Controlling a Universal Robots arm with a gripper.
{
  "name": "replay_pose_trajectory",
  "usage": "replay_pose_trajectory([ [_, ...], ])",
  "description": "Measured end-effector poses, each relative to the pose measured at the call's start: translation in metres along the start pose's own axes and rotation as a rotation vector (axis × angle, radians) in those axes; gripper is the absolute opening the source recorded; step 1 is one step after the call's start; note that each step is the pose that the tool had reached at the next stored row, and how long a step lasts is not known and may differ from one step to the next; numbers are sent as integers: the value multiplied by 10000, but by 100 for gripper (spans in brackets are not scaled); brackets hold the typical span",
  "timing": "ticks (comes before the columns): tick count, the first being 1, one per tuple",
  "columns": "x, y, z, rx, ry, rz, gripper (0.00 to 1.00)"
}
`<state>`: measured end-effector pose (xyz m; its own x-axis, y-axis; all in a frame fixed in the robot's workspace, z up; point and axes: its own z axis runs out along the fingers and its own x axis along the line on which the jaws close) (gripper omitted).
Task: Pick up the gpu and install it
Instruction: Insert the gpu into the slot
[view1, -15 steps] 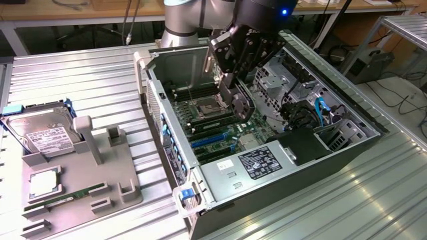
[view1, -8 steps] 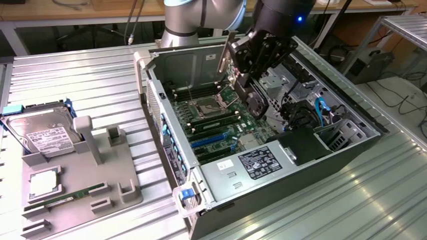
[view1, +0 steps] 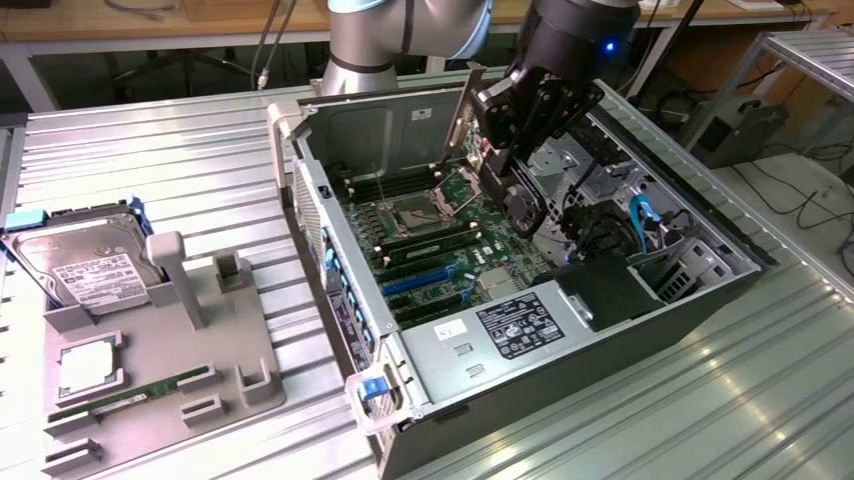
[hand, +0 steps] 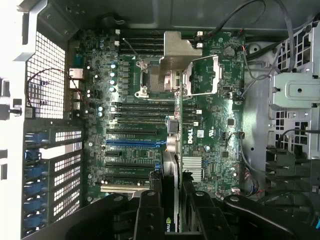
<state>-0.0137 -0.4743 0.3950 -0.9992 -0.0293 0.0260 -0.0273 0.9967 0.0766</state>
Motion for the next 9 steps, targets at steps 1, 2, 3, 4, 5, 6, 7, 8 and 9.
replay_pose_trajectory([
  [1, 0, 0, 0, 0, 0, 0, 26],
  [2, 0, 0, 0, 0, 0, 0, 26],
  [3, 0, 0, 0, 0, 0, 0, 26],
  [4, 0, 0, 0, -1, 0, 0, 26],
  [5, 0, 0, 0, 0, 0, 0, 26],
  [6, 0, 0, 0, 0, 0, 0, 26],
  [7, 0, 0, 0, 0, 0, 0, 26],
  [8, 0, 0, 0, 0, 0, 0, 26],
  [9, 0, 0, 0, 0, 0, 0, 26],
])
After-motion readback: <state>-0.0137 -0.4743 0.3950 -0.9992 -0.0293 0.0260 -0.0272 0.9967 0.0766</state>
